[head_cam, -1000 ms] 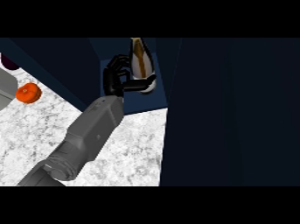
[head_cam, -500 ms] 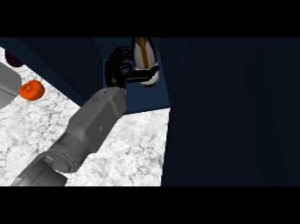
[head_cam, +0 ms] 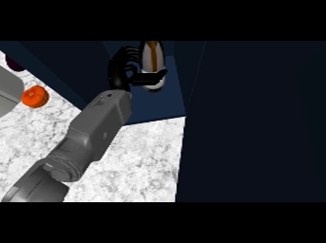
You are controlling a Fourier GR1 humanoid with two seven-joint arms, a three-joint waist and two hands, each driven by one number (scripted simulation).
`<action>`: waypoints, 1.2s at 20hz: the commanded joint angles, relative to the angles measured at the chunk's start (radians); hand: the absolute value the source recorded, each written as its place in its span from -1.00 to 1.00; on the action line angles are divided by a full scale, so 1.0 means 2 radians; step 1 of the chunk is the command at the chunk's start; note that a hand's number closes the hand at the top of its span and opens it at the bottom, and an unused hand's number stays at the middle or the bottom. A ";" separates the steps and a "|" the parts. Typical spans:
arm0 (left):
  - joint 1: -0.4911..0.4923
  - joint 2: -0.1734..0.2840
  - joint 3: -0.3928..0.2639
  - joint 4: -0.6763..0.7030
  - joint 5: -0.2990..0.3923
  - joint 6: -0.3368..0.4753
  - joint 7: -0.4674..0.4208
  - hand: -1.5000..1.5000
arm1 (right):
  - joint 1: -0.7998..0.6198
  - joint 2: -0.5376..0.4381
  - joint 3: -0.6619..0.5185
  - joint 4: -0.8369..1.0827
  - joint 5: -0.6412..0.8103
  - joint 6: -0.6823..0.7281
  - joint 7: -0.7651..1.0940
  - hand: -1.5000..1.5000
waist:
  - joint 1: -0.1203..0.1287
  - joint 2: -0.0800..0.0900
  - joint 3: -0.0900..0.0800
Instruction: Pick up the wine, place it into the cabinet and close the cabinet
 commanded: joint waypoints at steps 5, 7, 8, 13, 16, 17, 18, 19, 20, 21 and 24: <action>-0.005 0.026 -0.042 0.015 -0.045 0.069 0.005 1.00 | -0.002 -0.002 -0.005 -0.009 -0.013 0.005 0.000 -1.00 | -0.008 0.005 0.000; 0.008 0.019 -0.053 0.015 -0.056 0.094 0.002 1.00 | 0.001 0.000 -0.006 -0.016 -0.015 0.001 0.005 -1.00 | -0.008 0.003 0.000; 0.007 0.029 -0.060 0.015 -0.064 0.100 0.014 1.00 | -0.006 0.002 -0.001 -0.011 -0.011 0.000 0.001 -1.00 | -0.007 0.005 0.000; 0.026 0.051 -0.061 0.016 -0.066 0.103 0.026 1.00 | 0.002 0.001 0.001 -0.009 -0.010 0.007 -0.001 -1.00 | -0.011 0.011 -0.001; 0.029 0.045 -0.073 0.015 -0.079 0.116 0.033 1.00 | -0.005 0.002 -0.002 -0.010 -0.014 0.006 -0.003 -1.00 | -0.010 0.008 -0.001; 0.026 0.044 -0.075 0.015 -0.081 0.106 0.043 1.00 | 0.001 0.001 0.003 -0.013 -0.018 0.012 -0.002 -1.00 | -0.014 0.009 -0.001; 0.024 0.036 -0.078 0.015 -0.084 0.096 0.043 -1.00 | -0.003 0.002 0.007 -0.008 -0.011 0.013 -0.007 -1.00 | -0.012 0.010 -0.001; 0.035 0.052 -0.075 0.015 -0.082 0.068 0.034 -1.00 | -0.002 0.003 0.009 -0.013 -0.013 0.011 -0.002 -1.00 | -0.007 0.008 -0.002; 0.027 0.057 -0.075 0.015 -0.081 0.065 0.043 -1.00 | -0.001 0.002 0.005 -0.008 -0.011 0.012 -0.006 -1.00 | -0.009 0.010 -0.002; 0.019 0.048 -0.078 0.015 -0.084 0.083 0.050 -1.00 | -0.010 0.001 0.000 -0.001 -0.013 0.008 -0.002 -1.00 | -0.008 0.007 -0.002; 0.036 0.051 -0.072 0.015 -0.079 0.070 0.048 -1.00 | -0.006 0.007 0.007 -0.011 -0.005 0.004 -0.004 -1.00 | -0.006 0.008 -0.002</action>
